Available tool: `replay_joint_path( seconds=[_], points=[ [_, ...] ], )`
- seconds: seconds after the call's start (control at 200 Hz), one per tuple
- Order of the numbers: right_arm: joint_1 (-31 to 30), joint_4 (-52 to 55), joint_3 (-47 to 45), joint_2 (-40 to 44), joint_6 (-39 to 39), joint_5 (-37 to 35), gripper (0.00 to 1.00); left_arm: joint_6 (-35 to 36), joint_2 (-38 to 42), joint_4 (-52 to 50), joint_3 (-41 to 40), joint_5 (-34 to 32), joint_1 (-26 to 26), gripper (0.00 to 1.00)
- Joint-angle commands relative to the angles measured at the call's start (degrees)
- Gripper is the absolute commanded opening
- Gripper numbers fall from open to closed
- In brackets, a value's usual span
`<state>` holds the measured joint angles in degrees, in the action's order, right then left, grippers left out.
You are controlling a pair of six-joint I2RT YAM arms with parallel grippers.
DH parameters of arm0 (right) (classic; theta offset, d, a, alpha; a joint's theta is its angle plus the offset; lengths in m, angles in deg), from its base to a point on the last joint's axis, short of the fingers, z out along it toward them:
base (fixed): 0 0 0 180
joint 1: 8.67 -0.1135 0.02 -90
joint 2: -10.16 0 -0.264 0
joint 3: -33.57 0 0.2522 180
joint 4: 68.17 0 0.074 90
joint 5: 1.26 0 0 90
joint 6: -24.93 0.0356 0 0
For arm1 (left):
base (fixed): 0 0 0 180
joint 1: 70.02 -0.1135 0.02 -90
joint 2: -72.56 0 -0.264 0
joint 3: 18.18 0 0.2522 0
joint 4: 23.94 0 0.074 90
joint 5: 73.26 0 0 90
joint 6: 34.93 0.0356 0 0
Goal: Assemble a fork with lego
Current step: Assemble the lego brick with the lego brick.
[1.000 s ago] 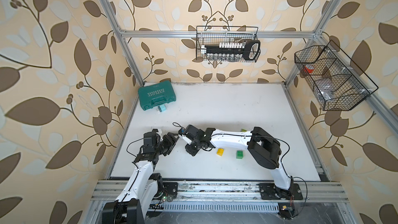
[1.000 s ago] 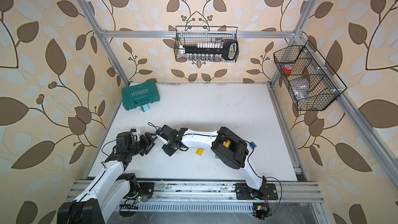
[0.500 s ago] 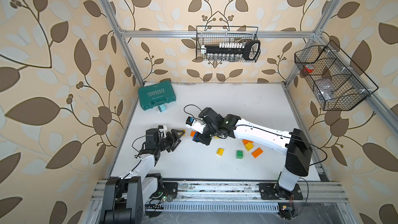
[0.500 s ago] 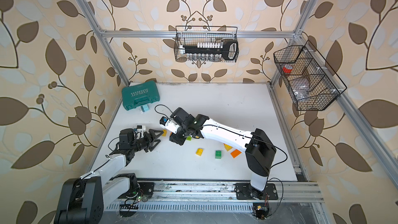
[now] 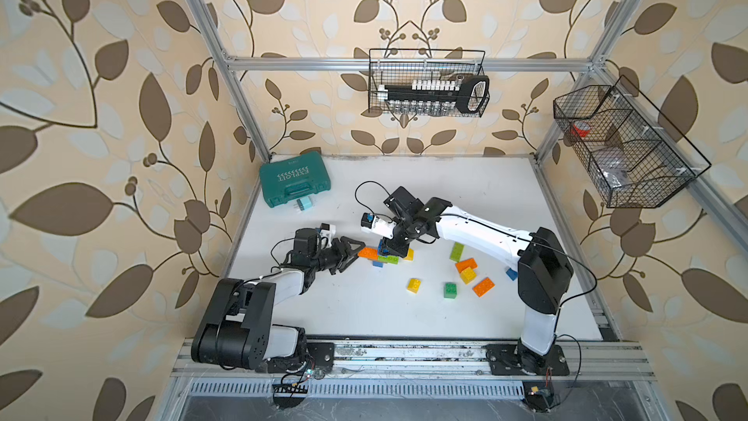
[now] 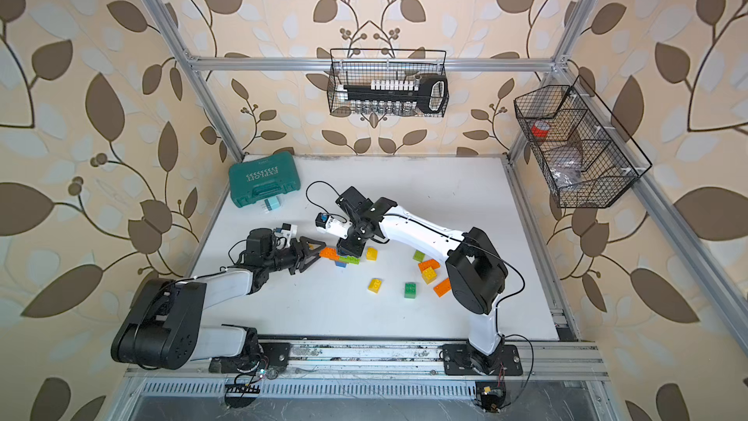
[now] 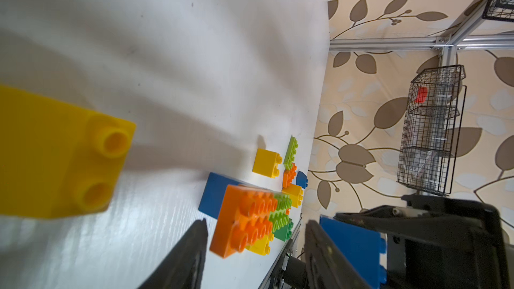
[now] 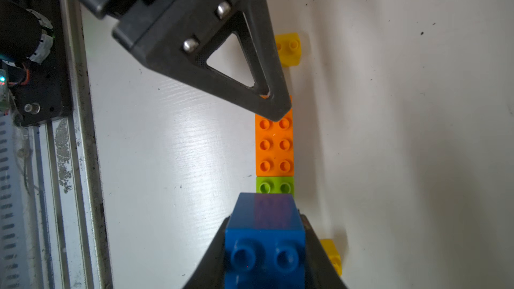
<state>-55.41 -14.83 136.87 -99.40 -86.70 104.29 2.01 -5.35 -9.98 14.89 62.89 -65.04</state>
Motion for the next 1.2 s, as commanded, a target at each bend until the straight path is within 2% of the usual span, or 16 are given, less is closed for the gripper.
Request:
replay_joint_path(
  seconds=[0.0,0.455,1.195],
  points=[
    [-0.1,0.1,2.7,-2.3,-2.1,1.8,0.27,0.8,-1.5,4.2,1.2,1.5,1.0,0.57],
    [0.3,0.5,5.0,-7.1,-2.6,1.8,0.26,-1.1,-6.3,8.8,-0.1,1.1,2.0,0.57],
    [0.4,-0.9,1.9,-8.3,-2.1,0.0,0.26,-1.8,-6.6,10.5,-1.6,0.6,2.1,0.57]
  ],
)
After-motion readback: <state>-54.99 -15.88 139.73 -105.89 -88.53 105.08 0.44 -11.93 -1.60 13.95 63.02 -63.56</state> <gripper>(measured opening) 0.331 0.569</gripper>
